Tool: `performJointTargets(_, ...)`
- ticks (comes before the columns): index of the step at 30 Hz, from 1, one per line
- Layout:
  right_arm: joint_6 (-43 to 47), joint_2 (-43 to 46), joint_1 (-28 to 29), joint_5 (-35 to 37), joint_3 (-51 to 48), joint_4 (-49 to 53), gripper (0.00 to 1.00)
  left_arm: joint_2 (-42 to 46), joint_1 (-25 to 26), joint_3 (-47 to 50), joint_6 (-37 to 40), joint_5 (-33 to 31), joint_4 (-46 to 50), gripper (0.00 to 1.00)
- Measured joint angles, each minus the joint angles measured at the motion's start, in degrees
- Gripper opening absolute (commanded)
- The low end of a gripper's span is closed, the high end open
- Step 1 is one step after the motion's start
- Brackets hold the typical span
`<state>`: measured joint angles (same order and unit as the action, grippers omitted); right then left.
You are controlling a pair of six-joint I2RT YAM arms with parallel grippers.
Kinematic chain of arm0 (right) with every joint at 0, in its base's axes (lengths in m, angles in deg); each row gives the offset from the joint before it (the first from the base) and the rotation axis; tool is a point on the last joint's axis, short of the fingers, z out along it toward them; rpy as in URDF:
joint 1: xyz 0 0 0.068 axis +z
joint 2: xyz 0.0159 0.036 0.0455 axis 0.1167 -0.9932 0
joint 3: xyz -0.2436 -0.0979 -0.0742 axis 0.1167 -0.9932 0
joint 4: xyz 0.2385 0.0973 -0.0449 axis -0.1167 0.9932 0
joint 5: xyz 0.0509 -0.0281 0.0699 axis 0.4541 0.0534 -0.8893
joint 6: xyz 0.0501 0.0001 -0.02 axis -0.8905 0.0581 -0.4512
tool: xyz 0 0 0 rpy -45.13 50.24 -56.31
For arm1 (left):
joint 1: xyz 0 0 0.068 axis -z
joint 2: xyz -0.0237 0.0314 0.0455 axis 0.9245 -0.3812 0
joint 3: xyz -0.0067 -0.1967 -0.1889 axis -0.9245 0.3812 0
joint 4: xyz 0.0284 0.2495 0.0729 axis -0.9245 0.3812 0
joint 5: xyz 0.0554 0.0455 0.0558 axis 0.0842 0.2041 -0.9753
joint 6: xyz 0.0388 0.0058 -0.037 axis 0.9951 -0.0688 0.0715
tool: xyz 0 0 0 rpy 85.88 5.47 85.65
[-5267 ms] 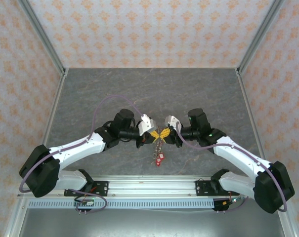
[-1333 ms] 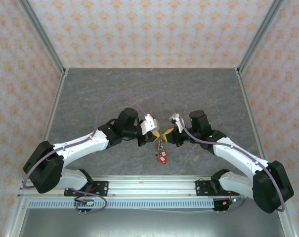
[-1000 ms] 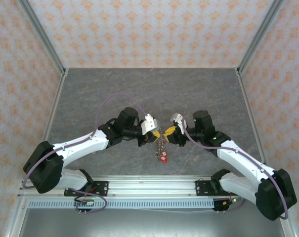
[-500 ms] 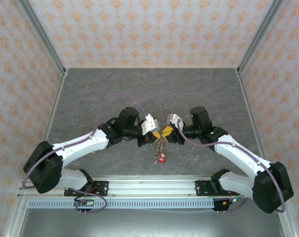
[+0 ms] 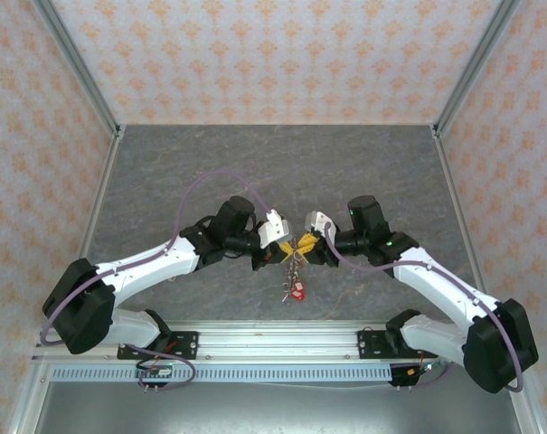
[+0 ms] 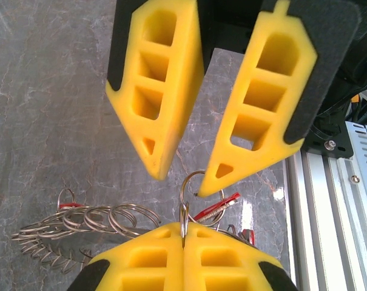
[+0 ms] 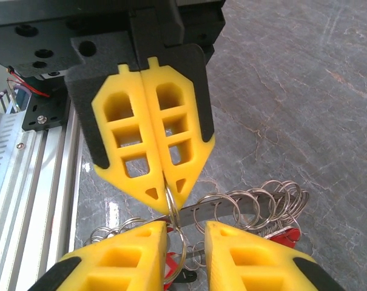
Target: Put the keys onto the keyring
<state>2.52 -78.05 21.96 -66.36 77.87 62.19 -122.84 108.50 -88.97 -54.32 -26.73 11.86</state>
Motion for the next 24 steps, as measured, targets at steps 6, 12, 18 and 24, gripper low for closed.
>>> performJointTargets(6,0.09,0.07,0.00,-0.92,0.83,0.22,0.23,0.00,0.00,-0.48,0.39,0.00,0.13,0.00)
performJointTargets(12,0.48,-0.90,0.00,-2.12,1.16,0.37,0.23,0.00,0.00,-0.57,0.42,0.02,0.17,0.00)
performJointTargets(18,1.09,-2.80,0.04,-2.14,1.79,0.87,0.23,0.00,0.00,-0.57,0.42,0.00,0.17,0.00)
performJointTargets(24,1.29,-4.15,0.22,-2.19,1.86,0.76,0.20,0.00,0.00,-0.57,0.42,-0.02,0.24,0.00)
